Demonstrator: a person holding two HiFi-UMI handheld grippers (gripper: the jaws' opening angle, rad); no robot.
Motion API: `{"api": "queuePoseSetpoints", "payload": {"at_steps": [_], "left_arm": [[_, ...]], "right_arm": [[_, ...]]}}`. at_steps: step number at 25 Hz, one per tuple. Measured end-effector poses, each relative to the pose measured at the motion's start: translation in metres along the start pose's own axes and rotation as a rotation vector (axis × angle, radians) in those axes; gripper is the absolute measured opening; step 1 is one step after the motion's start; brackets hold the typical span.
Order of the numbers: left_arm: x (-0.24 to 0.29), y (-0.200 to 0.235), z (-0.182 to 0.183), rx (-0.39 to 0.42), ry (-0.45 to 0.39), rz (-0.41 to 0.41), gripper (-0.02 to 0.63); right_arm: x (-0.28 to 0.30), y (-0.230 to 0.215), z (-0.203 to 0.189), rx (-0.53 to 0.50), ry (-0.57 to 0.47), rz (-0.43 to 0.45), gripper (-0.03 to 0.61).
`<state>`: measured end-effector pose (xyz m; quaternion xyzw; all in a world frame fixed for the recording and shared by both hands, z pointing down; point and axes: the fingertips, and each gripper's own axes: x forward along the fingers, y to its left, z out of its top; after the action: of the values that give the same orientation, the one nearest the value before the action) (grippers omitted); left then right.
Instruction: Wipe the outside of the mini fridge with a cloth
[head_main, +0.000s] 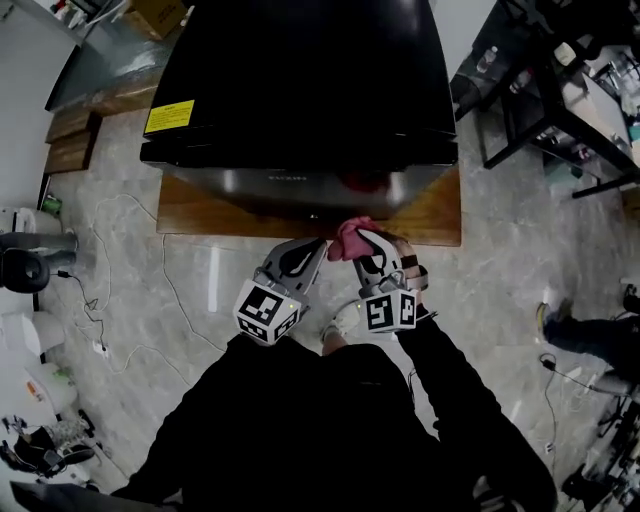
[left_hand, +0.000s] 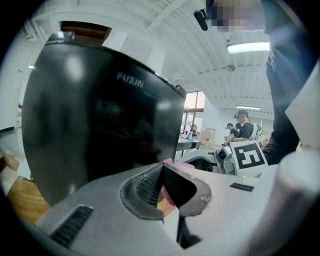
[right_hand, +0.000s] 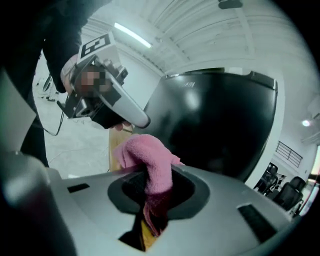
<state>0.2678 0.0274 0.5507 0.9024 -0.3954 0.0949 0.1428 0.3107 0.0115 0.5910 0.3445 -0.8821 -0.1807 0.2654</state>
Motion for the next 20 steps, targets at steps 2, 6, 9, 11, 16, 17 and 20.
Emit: {"api": "queuePoseSetpoints", "payload": {"at_steps": [2,6,9,11,16,17,20], "left_arm": [[-0.015,-0.010,0.029,0.016,-0.021,0.000,0.006],[-0.043,-0.027,0.092,0.052,-0.075,0.016,0.006],[-0.067,-0.034,0.152,0.071,-0.151,0.042,0.006],[-0.081,-0.037,0.190,0.099,-0.188,0.052,0.006],[-0.114,-0.016,0.265,0.160,-0.244,0.078,0.006],[-0.120,-0.007,0.278,0.173,-0.256,0.082,0.006],[-0.133,0.022,0.316,0.215,-0.290,0.090,0.006]], "right_arm": [[-0.020,-0.014,0.036,0.024,-0.048,-0.007,0.078],[-0.059,-0.044,0.106,0.065,-0.135,-0.007,0.078],[-0.084,-0.070,0.158,0.055,-0.188,-0.001,0.078],[-0.096,-0.088,0.193,0.041,-0.220,0.008,0.078],[-0.095,-0.126,0.277,-0.037,-0.278,0.031,0.078],[-0.091,-0.133,0.294,-0.043,-0.293,0.036,0.078],[-0.070,-0.155,0.336,-0.019,-0.299,0.064,0.078]]}}
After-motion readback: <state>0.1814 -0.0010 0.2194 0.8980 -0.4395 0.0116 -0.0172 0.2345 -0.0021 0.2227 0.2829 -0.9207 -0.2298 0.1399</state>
